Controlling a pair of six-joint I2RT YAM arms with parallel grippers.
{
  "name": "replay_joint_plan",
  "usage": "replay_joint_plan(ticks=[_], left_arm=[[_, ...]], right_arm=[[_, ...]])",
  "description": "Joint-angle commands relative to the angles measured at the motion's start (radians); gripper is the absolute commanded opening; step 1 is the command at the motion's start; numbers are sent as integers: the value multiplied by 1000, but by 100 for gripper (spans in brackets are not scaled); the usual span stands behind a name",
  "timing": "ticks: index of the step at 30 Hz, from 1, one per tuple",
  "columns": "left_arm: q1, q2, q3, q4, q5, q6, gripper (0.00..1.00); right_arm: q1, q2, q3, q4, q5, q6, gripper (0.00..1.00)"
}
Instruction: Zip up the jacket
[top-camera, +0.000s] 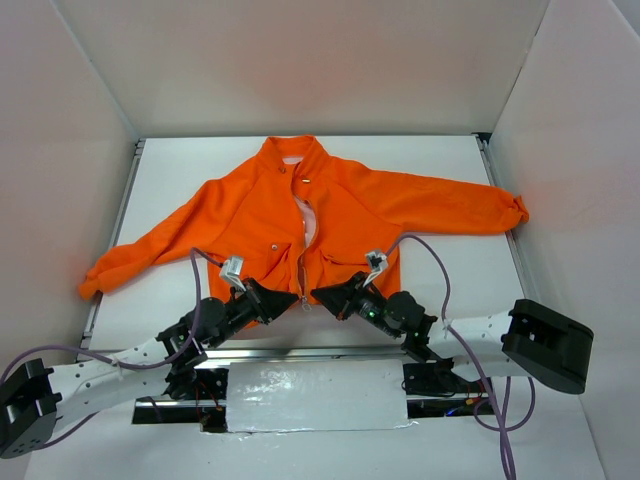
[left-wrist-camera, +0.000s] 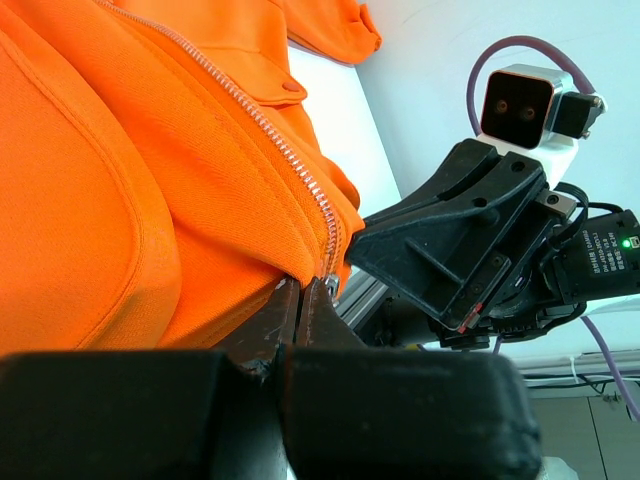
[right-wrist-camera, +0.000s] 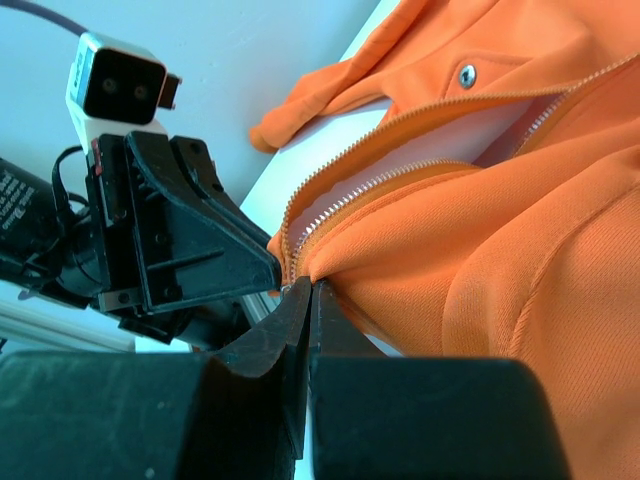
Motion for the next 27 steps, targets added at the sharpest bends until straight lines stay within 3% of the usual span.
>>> replay_joint_plan(ticks=[1,27], left_arm=[[-4,-10,32,84,14,4,0],[-6,7,23,128,8,-12,0]], right_arm=[[10,-4,-9,110,34,-18,0],[13,33,-22,167,9,14,0]])
